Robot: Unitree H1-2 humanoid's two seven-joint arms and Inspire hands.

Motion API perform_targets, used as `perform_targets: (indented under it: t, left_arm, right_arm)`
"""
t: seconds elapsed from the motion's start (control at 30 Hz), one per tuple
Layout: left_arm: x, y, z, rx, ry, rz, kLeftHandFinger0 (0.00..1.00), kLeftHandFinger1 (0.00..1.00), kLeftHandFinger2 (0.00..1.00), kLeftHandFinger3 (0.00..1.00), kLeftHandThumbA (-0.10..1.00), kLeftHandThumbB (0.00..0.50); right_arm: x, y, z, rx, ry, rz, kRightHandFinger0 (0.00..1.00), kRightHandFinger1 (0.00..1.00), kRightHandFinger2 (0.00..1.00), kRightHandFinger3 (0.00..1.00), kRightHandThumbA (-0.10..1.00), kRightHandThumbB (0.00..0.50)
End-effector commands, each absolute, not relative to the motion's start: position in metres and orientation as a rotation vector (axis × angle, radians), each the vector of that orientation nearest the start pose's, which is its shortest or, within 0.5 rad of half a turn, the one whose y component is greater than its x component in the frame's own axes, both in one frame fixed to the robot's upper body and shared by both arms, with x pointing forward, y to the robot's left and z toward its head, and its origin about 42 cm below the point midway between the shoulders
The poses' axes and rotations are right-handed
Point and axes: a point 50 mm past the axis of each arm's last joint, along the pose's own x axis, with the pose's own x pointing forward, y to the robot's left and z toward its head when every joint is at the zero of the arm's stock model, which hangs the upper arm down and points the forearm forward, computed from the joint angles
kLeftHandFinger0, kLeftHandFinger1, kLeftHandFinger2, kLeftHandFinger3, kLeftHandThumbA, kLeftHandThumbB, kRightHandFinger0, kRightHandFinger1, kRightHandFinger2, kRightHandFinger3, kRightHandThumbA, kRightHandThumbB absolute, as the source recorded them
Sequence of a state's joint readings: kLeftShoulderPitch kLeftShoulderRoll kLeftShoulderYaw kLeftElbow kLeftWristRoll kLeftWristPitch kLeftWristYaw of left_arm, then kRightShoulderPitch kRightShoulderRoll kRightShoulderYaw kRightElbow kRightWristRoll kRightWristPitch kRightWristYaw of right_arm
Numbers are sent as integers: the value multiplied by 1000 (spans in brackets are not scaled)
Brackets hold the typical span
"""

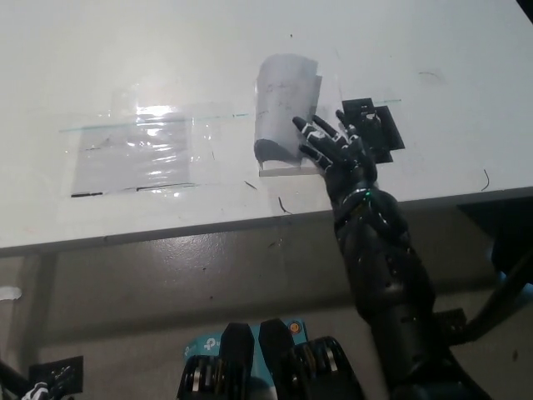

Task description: The robot uses its right hand to slide under the cover of the book kept in the middle of the desk and open it

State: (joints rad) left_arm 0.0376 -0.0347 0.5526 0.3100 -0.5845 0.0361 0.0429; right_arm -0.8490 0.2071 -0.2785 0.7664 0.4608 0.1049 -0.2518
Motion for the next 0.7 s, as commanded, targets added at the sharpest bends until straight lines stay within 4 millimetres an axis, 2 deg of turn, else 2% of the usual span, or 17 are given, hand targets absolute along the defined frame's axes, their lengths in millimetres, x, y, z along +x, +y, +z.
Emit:
perform_targets:
  t: [0.0, 0.03, 0.07, 0.1, 0.2, 0.3, 0.4, 0.57, 0.63, 0.67]
  left_arm:
    - [210, 344, 3, -652, 188, 664, 791, 695, 757, 822, 892, 166]
    - [210, 344, 3, -649, 191, 662, 790, 694, 758, 824, 891, 168]
    - [210, 344, 2, -657, 193, 664, 756, 672, 720, 786, 879, 168]
    - [210, 343, 3, -654, 196, 666, 727, 655, 694, 771, 875, 175]
    - [210, 342, 2, -650, 203, 667, 712, 642, 672, 752, 865, 191]
    - [208, 343, 3, -648, 201, 656, 762, 668, 687, 763, 874, 182]
    - [208, 342, 2, -641, 205, 646, 769, 671, 691, 760, 880, 189]
    - [211, 344, 5, -624, 211, 647, 706, 630, 675, 757, 884, 200]
    - [214, 345, 6, -621, 210, 628, 743, 644, 689, 773, 900, 197]
    - [215, 345, 6, -625, 211, 628, 745, 643, 690, 769, 900, 199]
  right_arm:
    - [510, -58, 230, 699, 131, 17, 388, 558, 675, 934, 1000, 212]
    - [510, -58, 230, 704, 131, 19, 387, 564, 678, 939, 1000, 212]
    - [511, -54, 235, 677, 114, 32, 385, 566, 668, 932, 1000, 205]
    - [511, -52, 237, 679, 109, 38, 402, 574, 659, 930, 1000, 223]
    - [513, -46, 243, 676, 106, 53, 491, 600, 655, 922, 1000, 203]
    - [514, -34, 251, 659, 110, 65, 487, 583, 637, 882, 1000, 191]
    - [515, -30, 254, 636, 109, 74, 471, 556, 611, 876, 1000, 191]
    - [520, -19, 268, 594, 95, 98, 386, 498, 562, 820, 1000, 215]
    - [523, -15, 273, 576, 93, 109, 391, 492, 547, 780, 1000, 260]
    - [524, -10, 278, 558, 87, 129, 396, 495, 553, 781, 1000, 267]
